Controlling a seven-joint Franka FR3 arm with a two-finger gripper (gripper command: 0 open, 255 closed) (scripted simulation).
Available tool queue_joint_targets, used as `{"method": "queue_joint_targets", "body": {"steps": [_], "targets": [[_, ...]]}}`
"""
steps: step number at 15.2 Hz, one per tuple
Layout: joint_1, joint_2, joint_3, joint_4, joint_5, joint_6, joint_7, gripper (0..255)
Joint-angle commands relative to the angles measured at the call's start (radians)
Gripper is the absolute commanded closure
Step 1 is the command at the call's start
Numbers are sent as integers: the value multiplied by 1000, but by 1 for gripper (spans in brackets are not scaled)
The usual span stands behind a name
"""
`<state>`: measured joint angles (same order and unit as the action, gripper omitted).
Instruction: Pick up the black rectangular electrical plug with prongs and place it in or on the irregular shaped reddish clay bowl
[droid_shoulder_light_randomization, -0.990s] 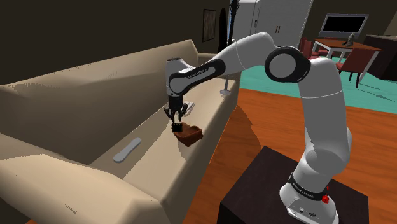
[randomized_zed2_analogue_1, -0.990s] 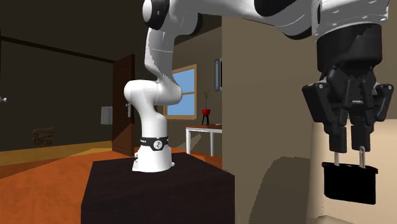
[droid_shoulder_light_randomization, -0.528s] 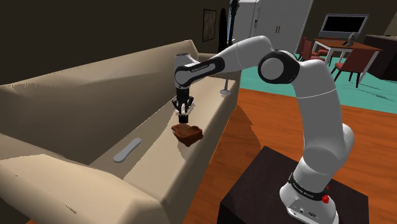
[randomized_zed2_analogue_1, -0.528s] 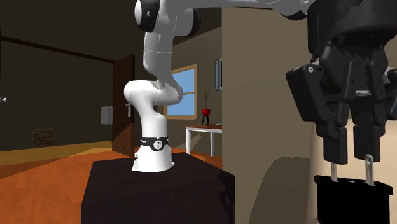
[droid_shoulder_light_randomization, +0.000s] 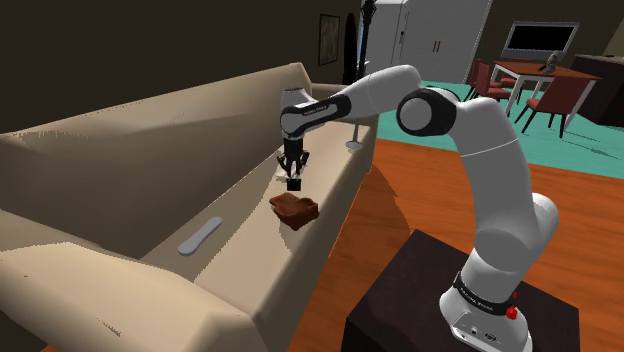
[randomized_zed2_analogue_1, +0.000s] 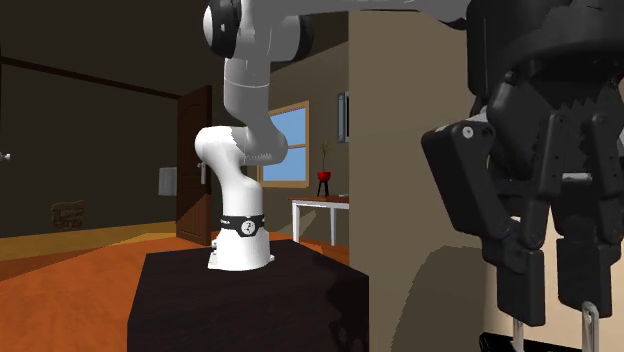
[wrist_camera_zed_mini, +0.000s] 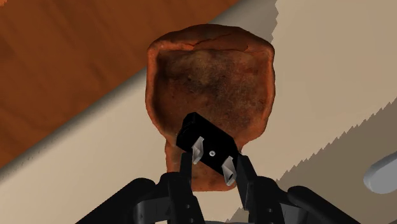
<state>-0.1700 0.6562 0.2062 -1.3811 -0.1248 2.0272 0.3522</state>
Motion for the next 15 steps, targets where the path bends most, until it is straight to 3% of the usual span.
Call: {"method": "queue_joint_targets", "body": {"steps": [1,9,15], "targets": [[-1,10,-2,-11,-2,21,-1,255],[2,58,-8,-42,-11,99,4,255],[2,61,-9,-43,-12,103,4,255]]}}
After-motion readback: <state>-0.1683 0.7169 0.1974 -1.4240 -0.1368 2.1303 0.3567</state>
